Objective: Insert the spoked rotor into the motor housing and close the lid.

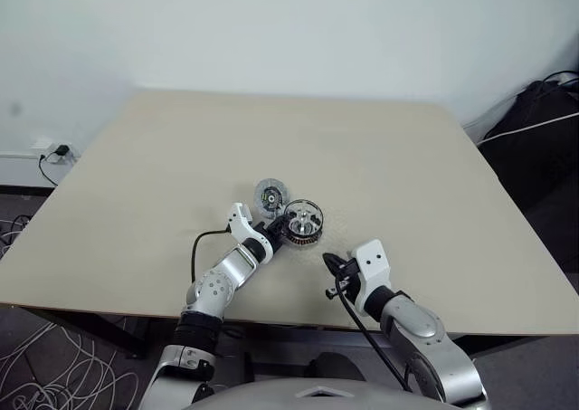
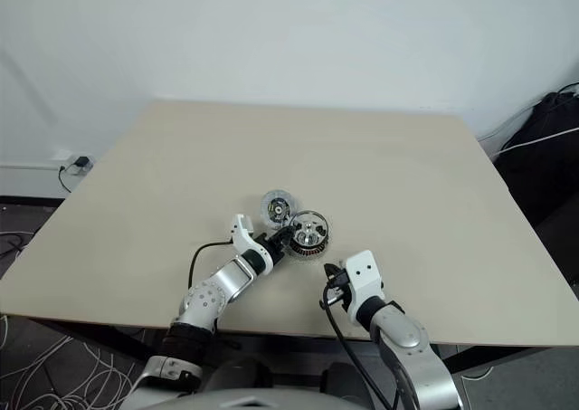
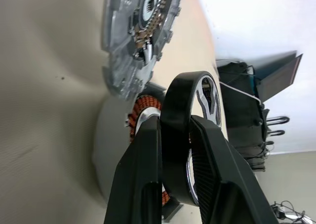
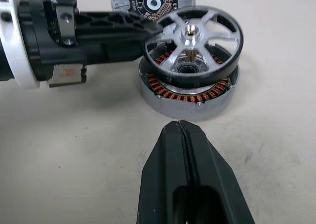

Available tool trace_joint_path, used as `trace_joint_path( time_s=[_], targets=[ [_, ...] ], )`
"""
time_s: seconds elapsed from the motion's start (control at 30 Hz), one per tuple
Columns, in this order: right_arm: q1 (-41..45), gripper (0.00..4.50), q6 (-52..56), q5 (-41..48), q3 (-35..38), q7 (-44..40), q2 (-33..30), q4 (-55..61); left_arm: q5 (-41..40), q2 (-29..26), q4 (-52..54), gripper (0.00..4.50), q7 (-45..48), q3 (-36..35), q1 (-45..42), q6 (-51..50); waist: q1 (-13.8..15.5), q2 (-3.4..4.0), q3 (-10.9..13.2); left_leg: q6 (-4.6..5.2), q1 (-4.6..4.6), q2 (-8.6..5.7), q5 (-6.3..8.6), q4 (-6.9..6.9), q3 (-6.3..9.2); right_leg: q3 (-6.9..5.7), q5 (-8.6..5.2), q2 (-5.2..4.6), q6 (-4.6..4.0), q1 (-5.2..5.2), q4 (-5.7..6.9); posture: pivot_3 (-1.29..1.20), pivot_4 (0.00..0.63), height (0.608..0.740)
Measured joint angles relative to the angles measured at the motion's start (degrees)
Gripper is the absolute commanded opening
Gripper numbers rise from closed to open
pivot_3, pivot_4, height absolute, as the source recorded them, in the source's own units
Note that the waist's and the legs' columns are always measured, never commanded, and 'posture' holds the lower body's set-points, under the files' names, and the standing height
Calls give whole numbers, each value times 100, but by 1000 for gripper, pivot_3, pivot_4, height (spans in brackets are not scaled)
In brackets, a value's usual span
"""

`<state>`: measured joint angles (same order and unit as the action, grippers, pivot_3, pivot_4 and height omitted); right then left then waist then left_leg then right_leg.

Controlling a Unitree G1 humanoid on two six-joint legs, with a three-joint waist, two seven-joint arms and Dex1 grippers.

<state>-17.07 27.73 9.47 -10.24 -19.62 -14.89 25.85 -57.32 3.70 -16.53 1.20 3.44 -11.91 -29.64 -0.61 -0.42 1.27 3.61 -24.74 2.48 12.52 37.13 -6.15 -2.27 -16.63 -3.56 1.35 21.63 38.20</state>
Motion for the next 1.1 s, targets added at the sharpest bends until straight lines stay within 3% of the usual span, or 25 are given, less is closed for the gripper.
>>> trace_joint_path(
  time_s=[0.23,0.5,0.93,1.1],
  targets=[
    [0,0,0,-2,-2,10,7,0,-6,0,0,493,3,1,-5,-131,0,1,-2,0,3,0,0,0,0,0,0,0,0,-3,0,0,0,740],
    [0,0,1,-7,-3,54,15,0,-10,0,151,3076,66,14,-3,-117,-3,4,-7,0,8,0,0,2,1,1,1,-2,0,-7,1,0,0,740],
    [56,0,3,-8,-30,75,12,-1,180,-38,1113,3076,420,31,420,262,-3,5,-6,0,2,0,1,-1,0,3,2,-5,-2,-3,-5,0,0,740],
    [128,0,1,-12,-32,84,16,-8,1403,-106,1730,3076,878,648,792,1038,-3,8,-7,0,2,0,1,-7,-2,4,3,-4,-3,-2,-11,0,0,740]
  ],
)
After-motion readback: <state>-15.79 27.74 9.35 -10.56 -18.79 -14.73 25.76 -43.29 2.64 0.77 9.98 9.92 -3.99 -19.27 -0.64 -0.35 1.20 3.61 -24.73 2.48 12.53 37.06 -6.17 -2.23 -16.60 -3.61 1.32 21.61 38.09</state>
